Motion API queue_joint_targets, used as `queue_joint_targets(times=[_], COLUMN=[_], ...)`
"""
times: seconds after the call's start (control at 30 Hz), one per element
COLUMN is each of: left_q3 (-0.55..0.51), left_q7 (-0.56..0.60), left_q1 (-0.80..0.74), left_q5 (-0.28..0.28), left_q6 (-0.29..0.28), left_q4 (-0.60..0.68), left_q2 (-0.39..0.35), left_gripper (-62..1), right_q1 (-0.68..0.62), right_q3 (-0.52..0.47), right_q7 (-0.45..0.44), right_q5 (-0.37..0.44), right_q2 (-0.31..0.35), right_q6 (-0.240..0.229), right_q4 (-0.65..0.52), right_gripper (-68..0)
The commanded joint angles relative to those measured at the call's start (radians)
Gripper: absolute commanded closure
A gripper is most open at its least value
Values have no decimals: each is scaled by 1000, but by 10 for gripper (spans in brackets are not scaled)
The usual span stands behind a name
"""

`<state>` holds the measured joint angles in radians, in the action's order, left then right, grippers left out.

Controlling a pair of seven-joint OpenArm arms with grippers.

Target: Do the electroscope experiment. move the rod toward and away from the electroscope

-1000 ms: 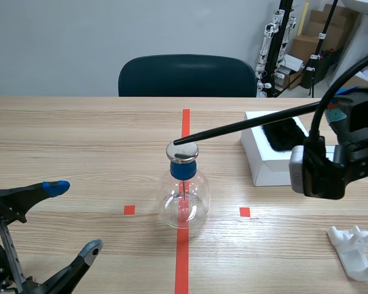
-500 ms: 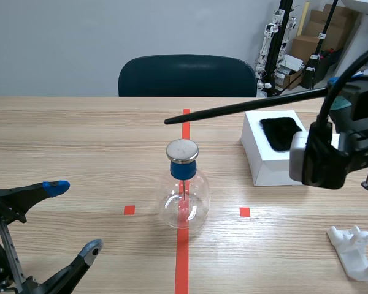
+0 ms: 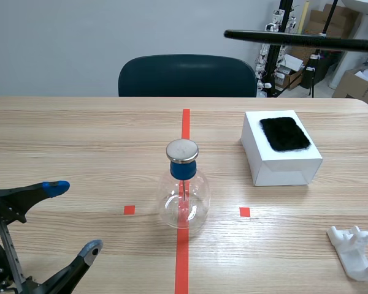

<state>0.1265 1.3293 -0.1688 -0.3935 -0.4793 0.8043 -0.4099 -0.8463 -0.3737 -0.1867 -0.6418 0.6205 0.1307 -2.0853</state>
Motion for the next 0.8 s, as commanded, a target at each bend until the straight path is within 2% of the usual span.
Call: queue_joint_targets(times=[0.0,0.13,0.3,0.5,0.6,0.77], left_q3=[-2,-2,-2,-2,-2,-2], left_q7=[14,14,14,14,14,14], left_q1=[3,3,3,3,3,3], left_q5=[8,8,8,8,8,8], left_q6=[1,1,1,1,1,1], left_q4=[6,6,6,6,6,6], left_q2=[-1,-1,-1,-1,-1,-1], left_gripper=[-623,-623,-623,-623,-623,-623], right_q1=[-24,-98,-143,-160,-160,-160], right_q3=[-44,-173,-259,-303,-303,-303], right_q7=[-57,-226,-357,-452,-458,-549], right_q5=[25,45,52,52,51,40], right_q2=[-40,-132,-201,-250,-257,-267], right_q6=[11,10,7,8,8,12], right_q4=[12,60,137,253,303,360], right_gripper=[-4,-4,-4,-5,-5,-5])
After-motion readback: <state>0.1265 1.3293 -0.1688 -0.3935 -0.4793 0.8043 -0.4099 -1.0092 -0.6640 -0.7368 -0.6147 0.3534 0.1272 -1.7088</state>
